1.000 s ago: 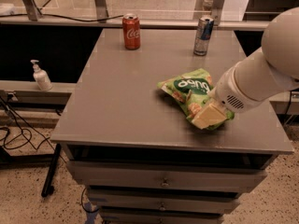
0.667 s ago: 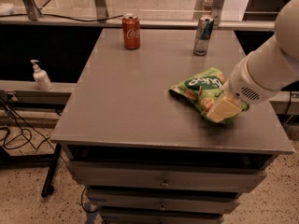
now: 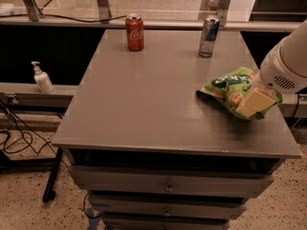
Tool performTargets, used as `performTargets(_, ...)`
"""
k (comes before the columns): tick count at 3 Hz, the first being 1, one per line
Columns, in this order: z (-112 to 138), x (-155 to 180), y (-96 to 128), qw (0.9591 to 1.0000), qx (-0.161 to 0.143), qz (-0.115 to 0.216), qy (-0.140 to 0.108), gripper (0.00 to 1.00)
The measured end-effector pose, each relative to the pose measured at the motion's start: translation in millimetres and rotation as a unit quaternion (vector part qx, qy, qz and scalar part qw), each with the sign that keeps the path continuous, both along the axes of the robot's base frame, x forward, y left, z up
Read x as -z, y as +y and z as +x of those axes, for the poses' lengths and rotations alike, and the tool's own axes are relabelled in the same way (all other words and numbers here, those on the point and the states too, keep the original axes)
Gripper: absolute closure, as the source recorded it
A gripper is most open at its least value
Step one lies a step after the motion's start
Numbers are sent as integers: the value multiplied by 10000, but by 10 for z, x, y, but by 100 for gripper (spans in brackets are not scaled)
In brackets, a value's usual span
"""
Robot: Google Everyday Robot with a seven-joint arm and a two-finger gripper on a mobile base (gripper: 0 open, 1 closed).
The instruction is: Move green rice chip bag near redbull can
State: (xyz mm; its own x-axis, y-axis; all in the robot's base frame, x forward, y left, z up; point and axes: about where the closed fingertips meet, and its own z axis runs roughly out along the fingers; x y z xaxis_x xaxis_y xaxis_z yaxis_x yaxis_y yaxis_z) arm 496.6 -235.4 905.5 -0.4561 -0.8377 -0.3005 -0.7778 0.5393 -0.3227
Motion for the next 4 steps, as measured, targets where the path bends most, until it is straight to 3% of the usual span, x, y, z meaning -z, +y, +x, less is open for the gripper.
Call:
performTargets(1, 247, -15, -165, 9991, 250, -206, -287, 100)
performTargets(2, 780, -76, -562, 9929, 754, -563, -725, 100)
performTargets(3, 1225, -171, -1005, 9831, 1260, -836, -1035, 100)
performTargets(4, 1589, -256, -1241, 9751, 1580, -906, -1268, 100)
